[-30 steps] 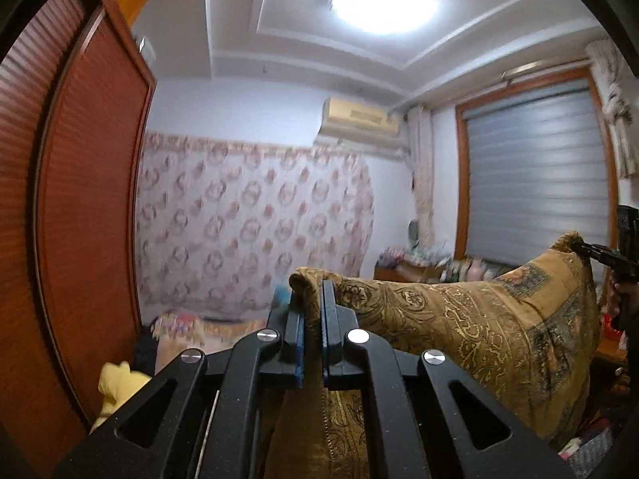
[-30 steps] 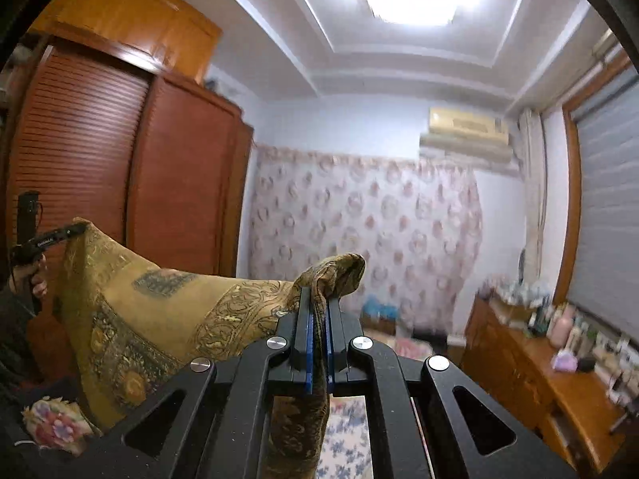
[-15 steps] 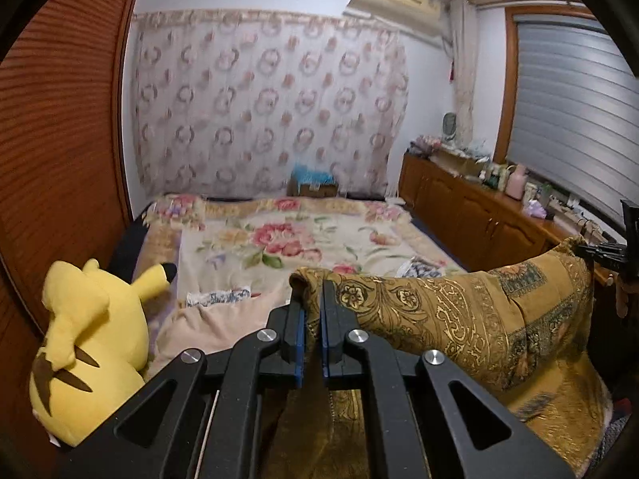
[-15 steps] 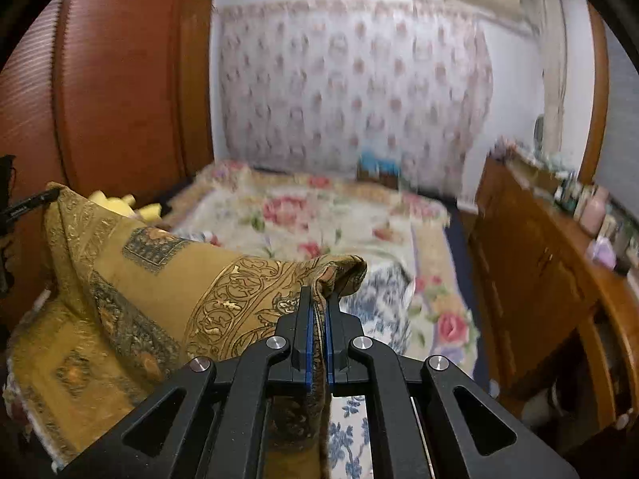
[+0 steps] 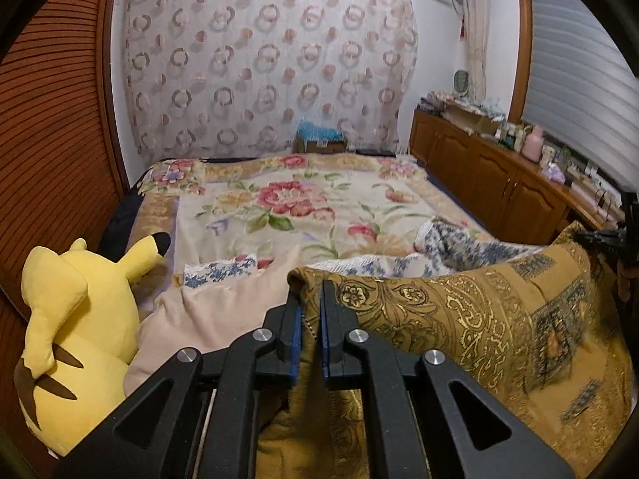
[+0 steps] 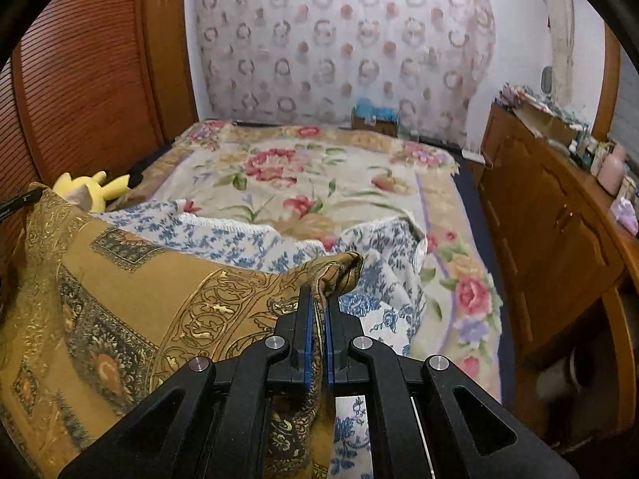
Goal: Fold small clothes
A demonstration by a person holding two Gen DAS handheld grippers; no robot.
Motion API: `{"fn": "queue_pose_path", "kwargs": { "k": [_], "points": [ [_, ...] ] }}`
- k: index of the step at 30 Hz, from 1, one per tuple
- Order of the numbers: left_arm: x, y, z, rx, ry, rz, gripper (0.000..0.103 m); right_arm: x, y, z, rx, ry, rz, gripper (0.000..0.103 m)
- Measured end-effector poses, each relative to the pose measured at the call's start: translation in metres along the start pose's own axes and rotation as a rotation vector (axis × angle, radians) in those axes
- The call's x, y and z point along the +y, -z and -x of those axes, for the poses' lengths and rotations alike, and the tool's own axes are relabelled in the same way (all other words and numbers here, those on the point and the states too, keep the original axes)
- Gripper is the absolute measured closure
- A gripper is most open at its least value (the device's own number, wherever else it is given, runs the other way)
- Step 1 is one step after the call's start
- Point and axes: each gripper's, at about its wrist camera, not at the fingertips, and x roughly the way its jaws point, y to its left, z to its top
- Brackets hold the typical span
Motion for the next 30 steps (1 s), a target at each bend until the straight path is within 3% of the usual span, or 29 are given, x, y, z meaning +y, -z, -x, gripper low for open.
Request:
{"fn": "queue_pose_path", "kwargs": {
  "k": [6,9,11,13,14,17,26,30],
  "points": [
    [0.004,0.002,0.002,0.013,0.013,-0.006,0.086,0.006,-0.002,-0.002,0.012,0.042,-0.001,0.095],
    [0.004,0.005,0.009,0.031,0.015,0.005,0.059,0.009,-0.003,0.002,0.008,0.069,-0.002,0.092],
    [0.007,0.01,0.019,0.039,0.023,0.004,0.058,0.01,-0.002,0.007,0.004,0.085,-0.002,0.084],
    [0.008,0.017,0.029,0.049,0.009,0.008,0.043,0.012,0.002,0.018,-0.012,0.075,-0.005,0.081],
    [0.01,0.023,0.037,0.053,0.009,0.01,0.041,0.014,0.006,0.025,-0.016,0.069,-0.009,0.075],
    [0.011,0.039,0.052,0.076,0.003,0.005,0.039,0.023,0.022,0.048,-0.032,0.051,-0.01,0.062],
    [0.018,0.095,0.083,0.133,-0.052,0.042,0.037,0.044,0.097,0.094,0.083,0.009,-0.038,0.061],
    [0.019,0.11,0.089,0.147,-0.06,0.054,0.037,0.042,0.121,0.102,0.132,0.031,-0.06,0.061]
  ]
}}
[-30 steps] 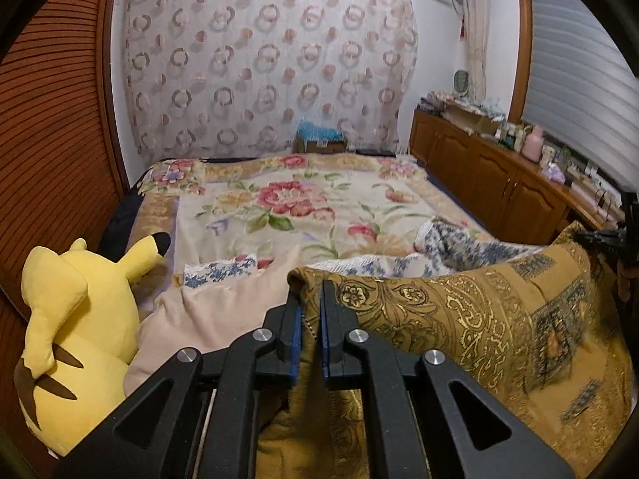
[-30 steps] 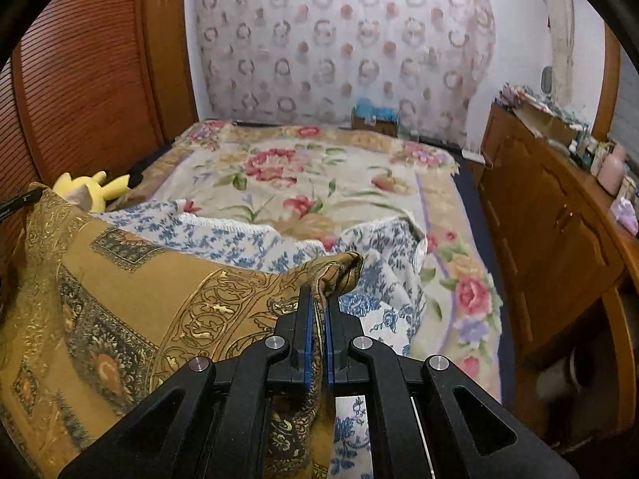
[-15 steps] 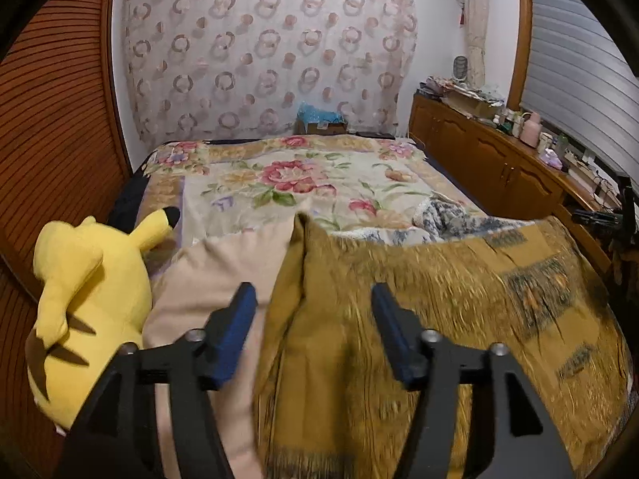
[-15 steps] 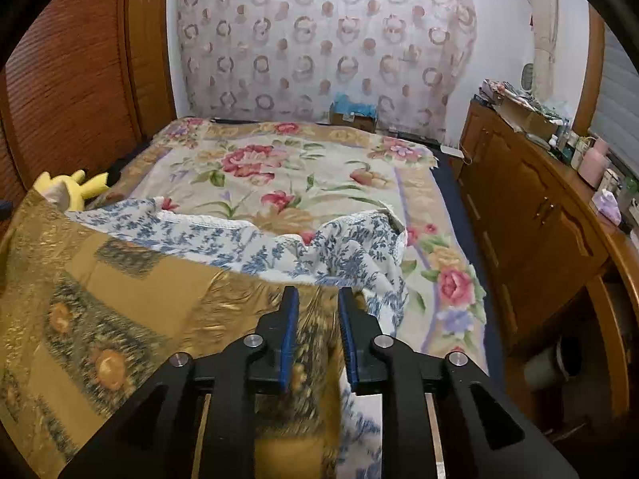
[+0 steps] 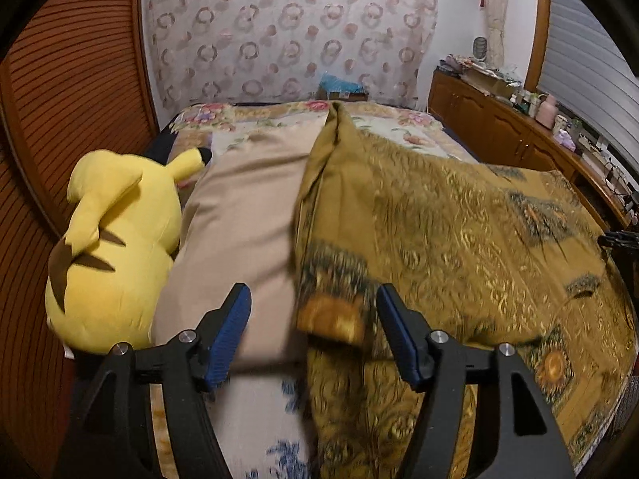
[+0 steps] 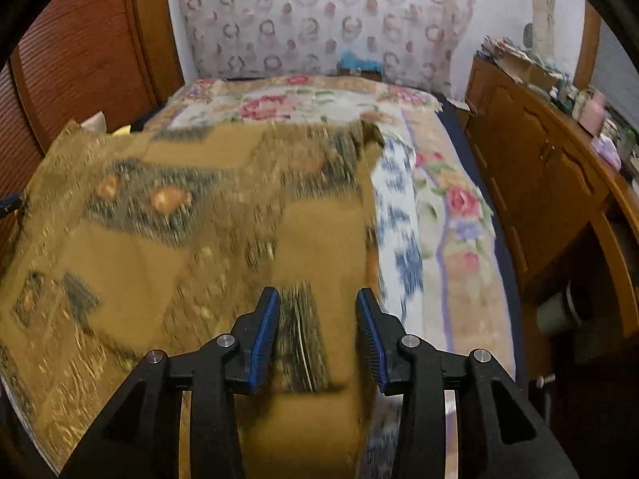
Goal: Fold small clothes
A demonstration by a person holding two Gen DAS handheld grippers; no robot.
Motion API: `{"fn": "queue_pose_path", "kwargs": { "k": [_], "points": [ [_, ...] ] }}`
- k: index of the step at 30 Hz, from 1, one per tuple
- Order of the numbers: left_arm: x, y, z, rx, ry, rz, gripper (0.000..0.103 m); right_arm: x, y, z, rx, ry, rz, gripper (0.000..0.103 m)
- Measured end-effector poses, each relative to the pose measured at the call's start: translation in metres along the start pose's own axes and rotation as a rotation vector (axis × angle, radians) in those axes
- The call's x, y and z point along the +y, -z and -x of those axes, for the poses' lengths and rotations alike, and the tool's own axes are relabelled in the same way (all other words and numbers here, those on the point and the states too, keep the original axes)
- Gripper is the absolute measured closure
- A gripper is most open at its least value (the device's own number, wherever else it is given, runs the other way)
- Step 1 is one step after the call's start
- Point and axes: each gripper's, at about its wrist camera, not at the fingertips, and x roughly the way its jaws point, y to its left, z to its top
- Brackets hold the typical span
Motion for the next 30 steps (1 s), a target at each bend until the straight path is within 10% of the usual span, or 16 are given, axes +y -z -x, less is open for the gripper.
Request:
{"fn": "queue_pose_path", "kwargs": {
  "k": [18,30],
  "points": [
    [-0.016,0.007,0.006,-0.044,0.043,-0.01,0.053,0.005,0.013,-0.003,-0.014,-0.069,0.008,0.062],
    [-0.03,0.0,0.002,-0.039,0.08,-0.037,0.065,0.009,0.016,-0.003,-0.008,-0.037,0.036,0.083]
  ]
}}
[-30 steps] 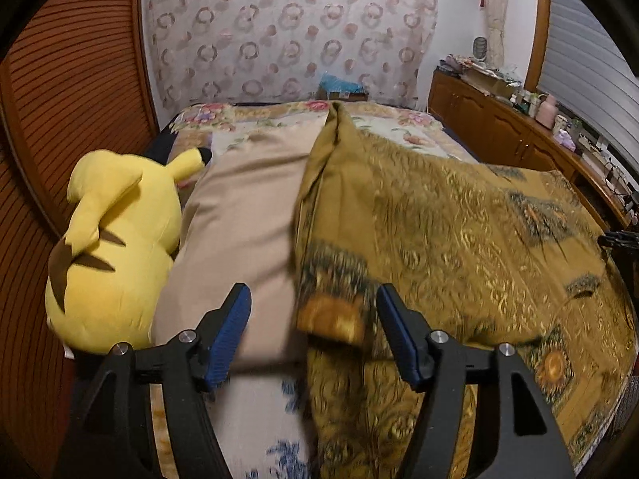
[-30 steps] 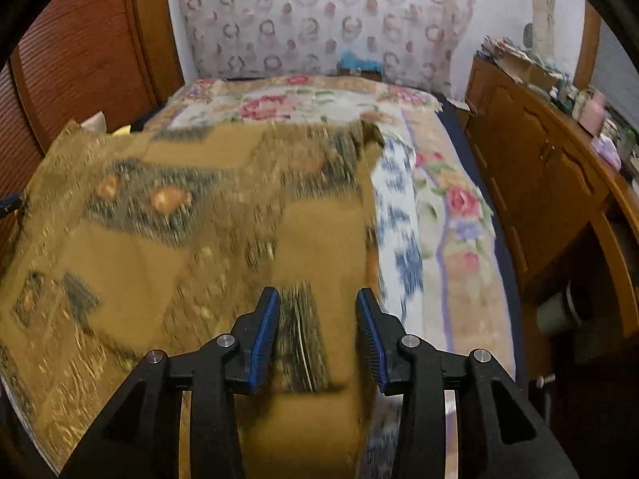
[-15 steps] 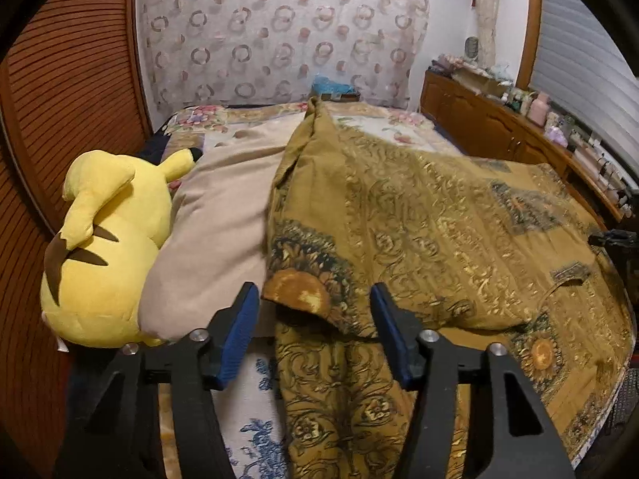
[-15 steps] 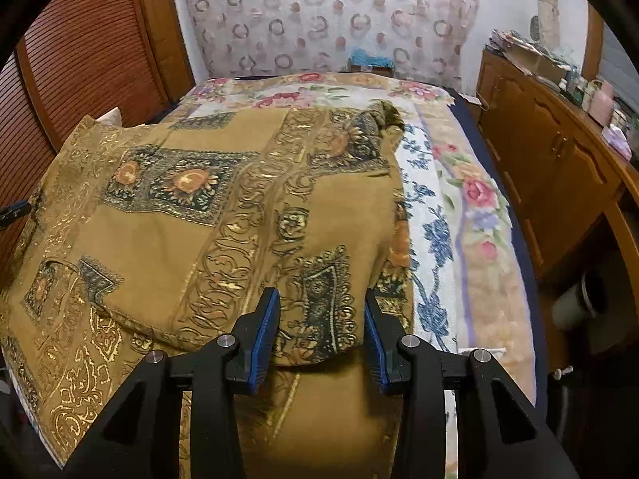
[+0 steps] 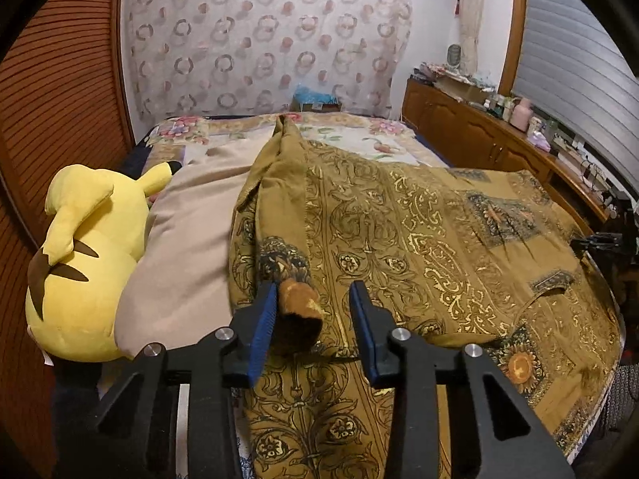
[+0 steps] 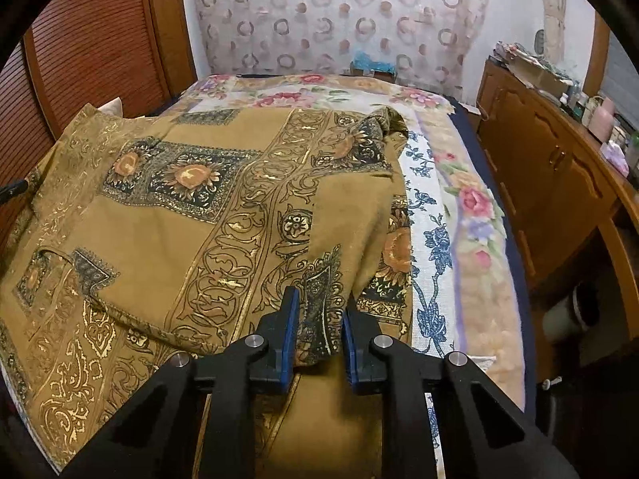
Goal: Fold small clothes
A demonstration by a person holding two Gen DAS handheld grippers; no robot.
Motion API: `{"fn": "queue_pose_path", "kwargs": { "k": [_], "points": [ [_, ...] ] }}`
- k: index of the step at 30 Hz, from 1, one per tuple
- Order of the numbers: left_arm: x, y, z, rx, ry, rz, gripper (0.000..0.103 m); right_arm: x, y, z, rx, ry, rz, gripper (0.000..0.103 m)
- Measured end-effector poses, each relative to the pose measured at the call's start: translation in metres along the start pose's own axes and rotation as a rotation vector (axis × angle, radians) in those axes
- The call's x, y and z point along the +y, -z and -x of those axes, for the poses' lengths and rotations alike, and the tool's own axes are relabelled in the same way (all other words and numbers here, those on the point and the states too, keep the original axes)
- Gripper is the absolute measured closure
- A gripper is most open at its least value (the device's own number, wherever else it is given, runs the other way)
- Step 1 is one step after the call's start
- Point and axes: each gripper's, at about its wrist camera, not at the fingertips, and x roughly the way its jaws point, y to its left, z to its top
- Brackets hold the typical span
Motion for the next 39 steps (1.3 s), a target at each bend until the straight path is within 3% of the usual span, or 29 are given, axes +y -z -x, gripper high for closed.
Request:
{"fn": "queue_pose_path", "kwargs": {
  "k": [4,5,6,9,16,22,34,39],
  "points": [
    [0.001,0.0,-0.014,0.041,-0.015,0.0,0.066,-0.003,-0.003,-0.003,0.01,-0.005,-0.011,0.083],
    [0.001,0.0,-0.015,0.044,0.004,-0.003,0.072,-0.003,-0.004,-0.003,0.011,-0.004,-0.009,0.087],
    [0.002,0.001,-0.015,0.047,0.03,0.001,0.091,-0.002,-0.006,-0.004,0.018,-0.005,0.0,0.089],
    [0.0,0.0,-0.007,0.029,0.04,0.018,0.1,0.0,-0.012,0.0,0.0,-0.037,0.011,0.098],
    [-0.007,0.001,0.049,-0.081,0.065,0.028,0.1,0.0,-0.016,0.042,-0.125,-0.067,-0.021,0.099],
    [-0.009,0.019,0.095,-0.129,0.099,0.046,0.1,0.004,0.006,0.085,-0.179,-0.098,-0.018,0.099],
    [-0.015,0.079,0.135,-0.103,0.118,0.087,0.1,-0.009,0.073,0.135,-0.157,-0.112,-0.042,0.099],
    [-0.017,0.107,0.132,-0.068,0.095,0.094,0.1,-0.007,0.09,0.146,-0.126,-0.122,-0.045,0.099]
  ]
}}
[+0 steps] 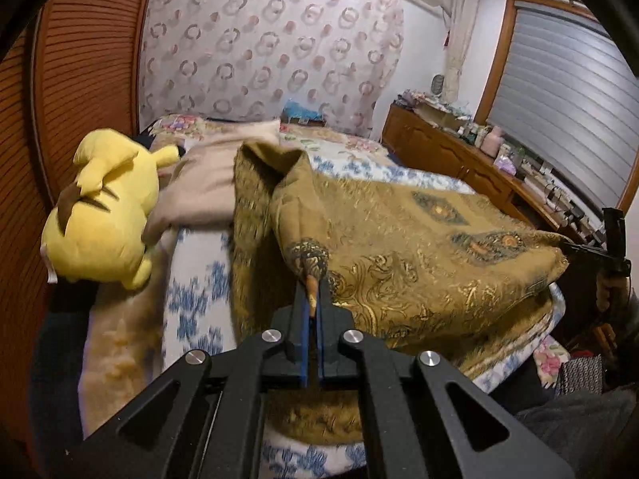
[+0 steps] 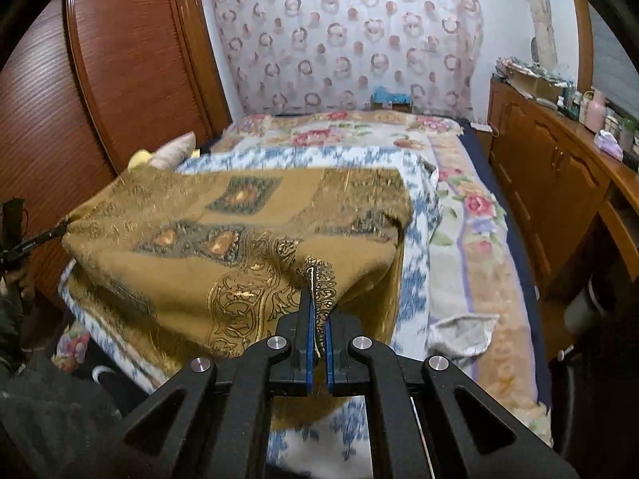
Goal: Fold small clothes
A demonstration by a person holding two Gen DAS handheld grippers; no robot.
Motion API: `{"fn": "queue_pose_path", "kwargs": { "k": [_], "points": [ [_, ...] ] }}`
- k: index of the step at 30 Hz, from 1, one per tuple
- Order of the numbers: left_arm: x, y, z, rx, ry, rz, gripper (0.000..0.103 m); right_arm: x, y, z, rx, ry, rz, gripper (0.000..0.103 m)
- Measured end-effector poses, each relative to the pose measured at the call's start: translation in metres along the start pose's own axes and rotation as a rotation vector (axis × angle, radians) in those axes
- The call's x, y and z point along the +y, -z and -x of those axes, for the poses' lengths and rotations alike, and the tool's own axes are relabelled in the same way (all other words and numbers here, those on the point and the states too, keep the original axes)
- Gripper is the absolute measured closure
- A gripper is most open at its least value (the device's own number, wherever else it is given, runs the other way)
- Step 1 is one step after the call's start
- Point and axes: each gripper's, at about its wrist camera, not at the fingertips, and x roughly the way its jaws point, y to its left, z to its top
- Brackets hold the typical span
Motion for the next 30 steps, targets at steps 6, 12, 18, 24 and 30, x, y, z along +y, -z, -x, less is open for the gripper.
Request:
{"fn": "queue_pose_path", "kwargs": {
  "k": [6,12,18,24,30],
  "points": [
    [0.009,0.017,-0.02,0.045,-0.043,0.022,0.1,0.0,0.004,-0.036,0.072,0.046,-0.024,0.099],
    [0.006,0.015,-0.018,0.031,-0.079,0.001,0.091,0.014,-0.008,-0.037,0.067,0.089,0.014,0.095],
    [0.005,0.006,-0.014,0.0,-0.074,-0.006,0.06,0.022,-0.025,-0.013,-0.003,0.139,0.058,0.068],
    [0.001,0.0,-0.024,0.008,-0.089,-0.005,0.046,0.038,-0.031,-0.019,-0.034,0.141,0.076,0.06],
    [0.002,0.007,-0.044,0.066,-0.132,-0.013,0.039,0.049,-0.031,-0.075,0.008,0.069,0.075,0.06]
  ]
}}
